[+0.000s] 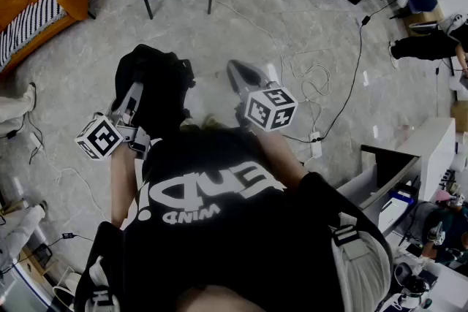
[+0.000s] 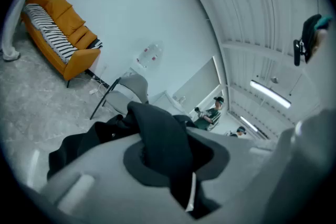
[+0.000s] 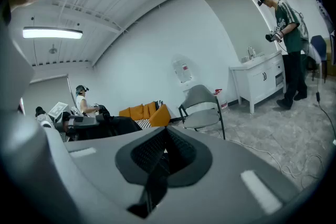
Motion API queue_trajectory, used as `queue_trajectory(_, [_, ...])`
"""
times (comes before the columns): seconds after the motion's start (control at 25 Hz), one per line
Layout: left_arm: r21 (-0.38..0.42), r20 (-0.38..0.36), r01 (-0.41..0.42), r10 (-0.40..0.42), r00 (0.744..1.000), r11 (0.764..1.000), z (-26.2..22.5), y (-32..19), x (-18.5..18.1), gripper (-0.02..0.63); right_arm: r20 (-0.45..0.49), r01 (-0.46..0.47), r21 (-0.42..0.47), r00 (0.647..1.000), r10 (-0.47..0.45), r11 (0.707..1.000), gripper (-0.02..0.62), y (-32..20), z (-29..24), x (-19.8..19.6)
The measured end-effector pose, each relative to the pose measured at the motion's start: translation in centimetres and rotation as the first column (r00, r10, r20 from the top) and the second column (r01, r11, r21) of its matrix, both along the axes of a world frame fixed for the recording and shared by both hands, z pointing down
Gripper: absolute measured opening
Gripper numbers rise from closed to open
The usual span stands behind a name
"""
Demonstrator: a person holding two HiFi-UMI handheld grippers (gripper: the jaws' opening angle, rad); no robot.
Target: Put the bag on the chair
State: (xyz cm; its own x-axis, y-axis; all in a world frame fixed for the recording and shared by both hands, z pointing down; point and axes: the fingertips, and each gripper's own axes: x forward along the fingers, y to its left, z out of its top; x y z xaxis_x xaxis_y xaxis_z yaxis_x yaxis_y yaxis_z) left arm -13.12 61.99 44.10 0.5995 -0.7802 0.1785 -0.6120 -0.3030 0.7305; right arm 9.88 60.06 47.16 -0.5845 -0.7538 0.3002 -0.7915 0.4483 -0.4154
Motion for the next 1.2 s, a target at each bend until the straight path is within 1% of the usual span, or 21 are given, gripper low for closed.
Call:
queue_trajectory(0.16, [-0.008, -0.005, 0.009, -0.009, 1.000, 1.000, -0.1, -0.6, -0.9, 0.067, 0.019, 0.007, 0.000, 1.000, -0.007, 1.000, 0.000, -0.5, -0.3, -1.2])
queue_trajectory(0.24, [-0.012, -0.020, 0.010, -0.010, 1.000, 1.000, -0.1, -0.9, -1.6, 0.067, 0.032, 0.006, 0.002, 0.999, -0.006, 1.000, 0.000, -0.7, -0.4, -1.9])
queue_trajectory(0.32, [-0.003, -0.038, -0.002, 0.002, 0.999, 1.000, -0.1, -1.3, -2.5, 0.067, 0.034, 0.001, 0.005, 0.999, -0.001, 1.000, 0.000, -0.7, -0.3, -2.8])
queue_trajectory(0.44, [0.009, -0.043, -0.023, 0.024, 0.999, 1.000, -0.1, -1.9, -3.6, 0.067, 0.037, -0.021, 0.009, 0.999, 0.021, 1.000, 0.000, -1.0, -0.1, -3.7])
queue_trajectory(0.52, [0.015, -0.027, -0.034, 0.034, 0.999, 0.999, -0.2, -2.5, -4.4, 0.066, 0.042, -0.037, 0.013, 0.998, 0.037, 0.999, 0.000, -1.3, -0.2, -4.4])
queue_trajectory(0.64, [0.017, 0.016, -0.050, 0.049, 0.999, 0.999, -0.1, -3.5, -5.6, 0.066, 0.042, -0.052, 0.017, 0.998, 0.052, 0.998, 0.000, -2.1, -0.2, -5.6])
queue_trajectory(0.76, [0.016, 0.072, -0.064, 0.063, 0.995, 0.998, 0.4, -4.7, -6.0, 0.066, 0.043, -0.056, 0.006, 0.998, 0.055, 0.998, 0.000, -3.0, 0.2, -6.2])
queue_trajectory(0.84, [0.010, 0.097, -0.069, 0.068, 0.993, 0.998, 1.0, -5.6, -6.0, 0.066, 0.042, -0.050, -0.001, 0.998, 0.050, 0.999, 0.000, -3.7, 0.7, -6.5])
queue_trajectory(1.04, [-0.004, 0.127, -0.072, 0.072, 0.989, 0.997, 2.1, -8.4, -6.4, 0.066, 0.046, -0.038, -0.020, 0.998, 0.039, 0.999, 0.000, -6.8, 1.9, -7.2])
queue_trajectory(1.2, [0.002, 0.141, -0.077, 0.076, 0.987, 0.997, 2.1, -11.1, -6.7, 0.066, 0.053, -0.027, -0.023, 0.998, 0.029, 0.999, 0.001, -9.8, 2.0, -7.8])
